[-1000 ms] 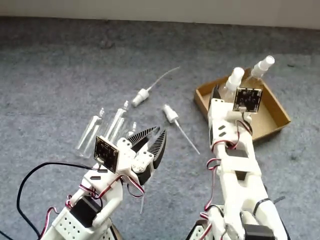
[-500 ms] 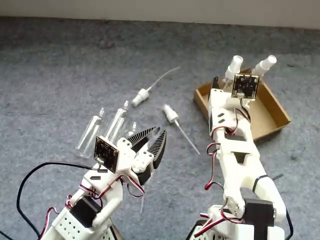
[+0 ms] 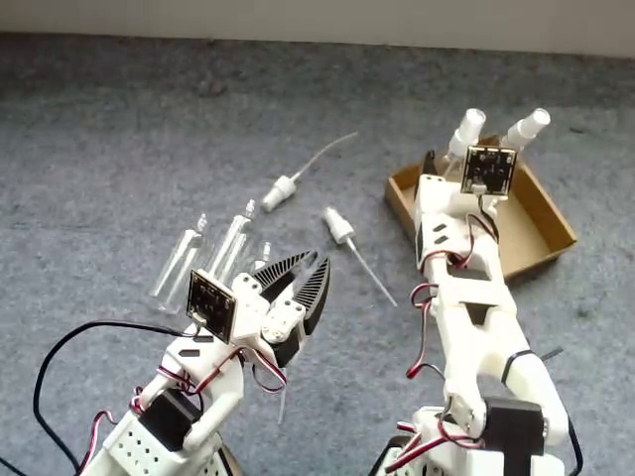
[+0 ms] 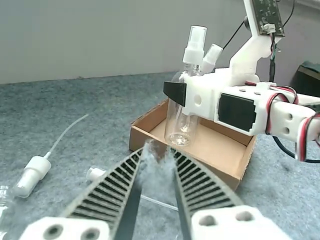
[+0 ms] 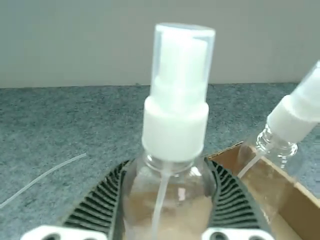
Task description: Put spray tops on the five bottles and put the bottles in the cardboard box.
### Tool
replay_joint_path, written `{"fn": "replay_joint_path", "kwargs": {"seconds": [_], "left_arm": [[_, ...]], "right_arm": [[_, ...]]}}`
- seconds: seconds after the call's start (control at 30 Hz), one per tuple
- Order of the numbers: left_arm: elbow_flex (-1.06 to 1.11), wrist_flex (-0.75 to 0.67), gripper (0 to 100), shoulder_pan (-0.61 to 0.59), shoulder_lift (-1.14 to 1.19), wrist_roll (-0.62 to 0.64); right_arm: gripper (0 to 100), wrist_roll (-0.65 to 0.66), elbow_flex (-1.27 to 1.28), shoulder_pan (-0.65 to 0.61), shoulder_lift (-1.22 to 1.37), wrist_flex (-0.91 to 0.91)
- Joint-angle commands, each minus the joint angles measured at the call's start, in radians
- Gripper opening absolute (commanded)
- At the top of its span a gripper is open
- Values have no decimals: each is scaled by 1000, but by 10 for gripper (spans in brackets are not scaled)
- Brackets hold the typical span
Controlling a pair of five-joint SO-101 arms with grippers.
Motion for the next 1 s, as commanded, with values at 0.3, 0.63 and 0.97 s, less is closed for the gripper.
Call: {"fn": "replay_joint_path", "kwargs": {"seconds": [0.3,0.63,0.97], "left_arm": [[21,-20,27,-2,-8,-3],[21,-20,27,61,-8,-3],[21,-20,27,122,-10,-3]], "right_arm": [[114,3,-68,-48,-458,338],[114,3,-70,-275,-716,610],[114,0,-70,-486,-880,797]]}}
